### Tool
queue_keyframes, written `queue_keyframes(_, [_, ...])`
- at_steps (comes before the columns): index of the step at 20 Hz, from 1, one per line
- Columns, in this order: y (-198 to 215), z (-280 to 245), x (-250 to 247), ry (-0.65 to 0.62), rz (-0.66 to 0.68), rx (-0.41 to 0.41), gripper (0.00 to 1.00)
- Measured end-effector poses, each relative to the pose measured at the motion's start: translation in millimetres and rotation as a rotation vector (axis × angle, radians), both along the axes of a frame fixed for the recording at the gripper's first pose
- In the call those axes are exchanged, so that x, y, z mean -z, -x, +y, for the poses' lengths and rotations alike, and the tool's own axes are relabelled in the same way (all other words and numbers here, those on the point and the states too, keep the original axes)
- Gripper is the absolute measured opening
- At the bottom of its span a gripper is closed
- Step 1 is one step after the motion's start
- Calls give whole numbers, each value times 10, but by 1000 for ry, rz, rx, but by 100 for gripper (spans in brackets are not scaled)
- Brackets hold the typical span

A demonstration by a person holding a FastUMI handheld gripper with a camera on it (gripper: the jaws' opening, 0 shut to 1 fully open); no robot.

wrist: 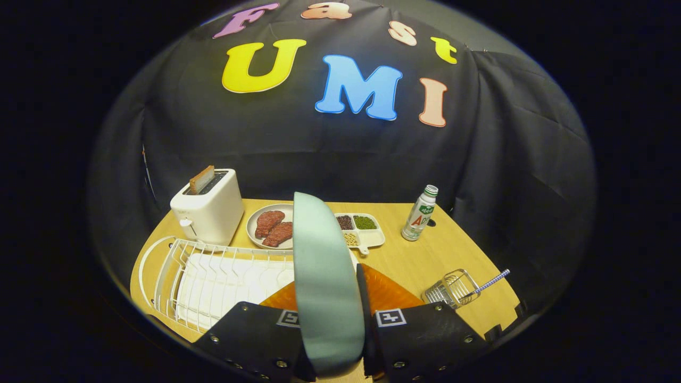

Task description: Take the plate from the dish rack, then take the spoon from the basket and place it into the plate.

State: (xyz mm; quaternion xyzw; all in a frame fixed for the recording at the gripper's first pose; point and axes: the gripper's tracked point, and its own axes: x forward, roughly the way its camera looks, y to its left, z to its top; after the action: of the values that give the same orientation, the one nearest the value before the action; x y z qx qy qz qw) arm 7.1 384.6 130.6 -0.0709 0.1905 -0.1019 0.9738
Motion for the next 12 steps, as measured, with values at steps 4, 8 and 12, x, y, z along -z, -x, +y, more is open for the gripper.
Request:
queue_keyframes(4, [443, -227, -41, 10, -3, 21, 35])
queue_keyframes(8, [903, -468, 105, 4, 21, 38, 35])
queue_keyframes(12, [1257, -668, 421, -36, 68, 46, 35])
